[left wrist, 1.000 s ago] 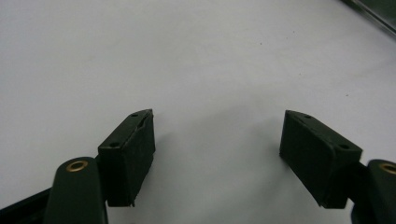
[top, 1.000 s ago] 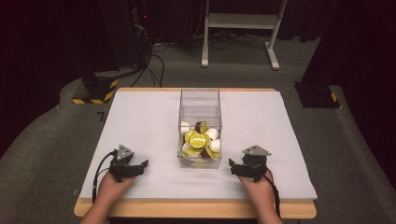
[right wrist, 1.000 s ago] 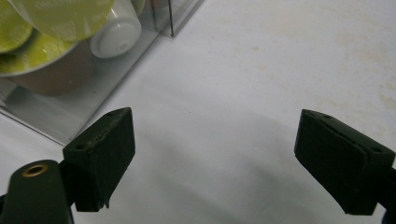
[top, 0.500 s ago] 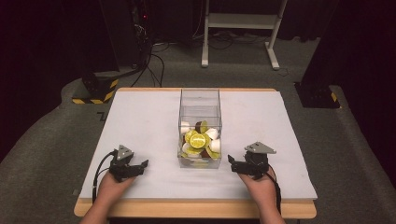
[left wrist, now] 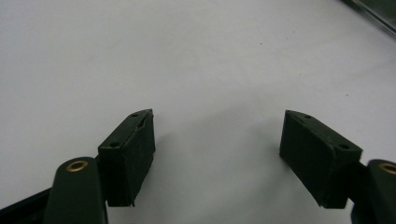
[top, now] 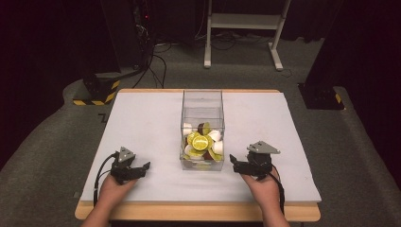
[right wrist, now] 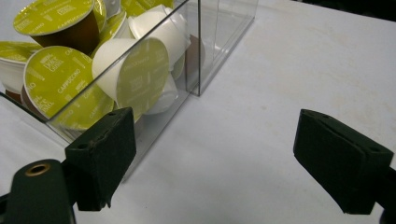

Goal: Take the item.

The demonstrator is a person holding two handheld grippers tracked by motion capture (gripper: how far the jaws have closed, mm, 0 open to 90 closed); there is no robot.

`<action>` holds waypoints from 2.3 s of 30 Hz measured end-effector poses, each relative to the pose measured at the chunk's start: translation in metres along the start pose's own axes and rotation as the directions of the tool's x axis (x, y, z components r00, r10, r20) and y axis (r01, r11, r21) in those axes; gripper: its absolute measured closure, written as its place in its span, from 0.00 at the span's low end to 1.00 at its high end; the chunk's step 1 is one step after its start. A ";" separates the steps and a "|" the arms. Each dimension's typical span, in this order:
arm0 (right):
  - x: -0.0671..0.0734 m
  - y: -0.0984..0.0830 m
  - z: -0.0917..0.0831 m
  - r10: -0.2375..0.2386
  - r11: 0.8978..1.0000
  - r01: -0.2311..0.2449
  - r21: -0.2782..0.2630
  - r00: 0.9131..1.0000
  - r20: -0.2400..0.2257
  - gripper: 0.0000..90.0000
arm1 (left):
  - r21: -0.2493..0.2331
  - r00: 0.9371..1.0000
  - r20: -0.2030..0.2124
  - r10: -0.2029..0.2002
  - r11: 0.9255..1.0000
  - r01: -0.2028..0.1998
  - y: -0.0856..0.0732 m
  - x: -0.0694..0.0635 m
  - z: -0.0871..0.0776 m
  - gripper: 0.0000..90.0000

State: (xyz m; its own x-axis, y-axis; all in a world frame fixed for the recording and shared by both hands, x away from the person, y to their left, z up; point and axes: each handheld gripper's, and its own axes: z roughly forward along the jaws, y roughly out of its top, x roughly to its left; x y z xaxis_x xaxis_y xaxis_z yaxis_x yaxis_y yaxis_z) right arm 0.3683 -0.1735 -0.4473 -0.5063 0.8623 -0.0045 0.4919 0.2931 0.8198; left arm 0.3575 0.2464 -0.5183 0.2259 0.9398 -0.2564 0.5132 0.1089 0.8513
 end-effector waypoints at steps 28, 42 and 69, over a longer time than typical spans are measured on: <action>0.011 0.034 0.003 -0.025 0.998 0.023 -0.057 0.999 -0.034 0.14 | 0.002 1.000 0.000 0.004 1.000 -0.004 0.000 0.000 0.000 0.30; 0.028 0.045 0.013 -0.055 0.997 0.052 -0.062 0.997 -0.057 0.15 | -0.001 1.000 -0.001 -0.002 1.000 0.002 0.000 0.000 0.000 0.30; 0.061 0.053 0.033 -0.107 0.993 0.102 -0.054 0.988 -0.113 0.15 | -0.001 1.000 0.000 -0.002 1.000 0.002 0.000 0.000 0.000 0.30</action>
State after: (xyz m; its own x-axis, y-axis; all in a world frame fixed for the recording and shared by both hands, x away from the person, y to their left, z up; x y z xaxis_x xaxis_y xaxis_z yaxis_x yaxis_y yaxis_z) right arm 0.3869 -0.0919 -0.4227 -0.6328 0.7738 -0.0280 0.3989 0.3568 0.8447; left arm 0.3575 0.2463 -0.5183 0.2248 0.9397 -0.2578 0.5130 0.1108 0.8512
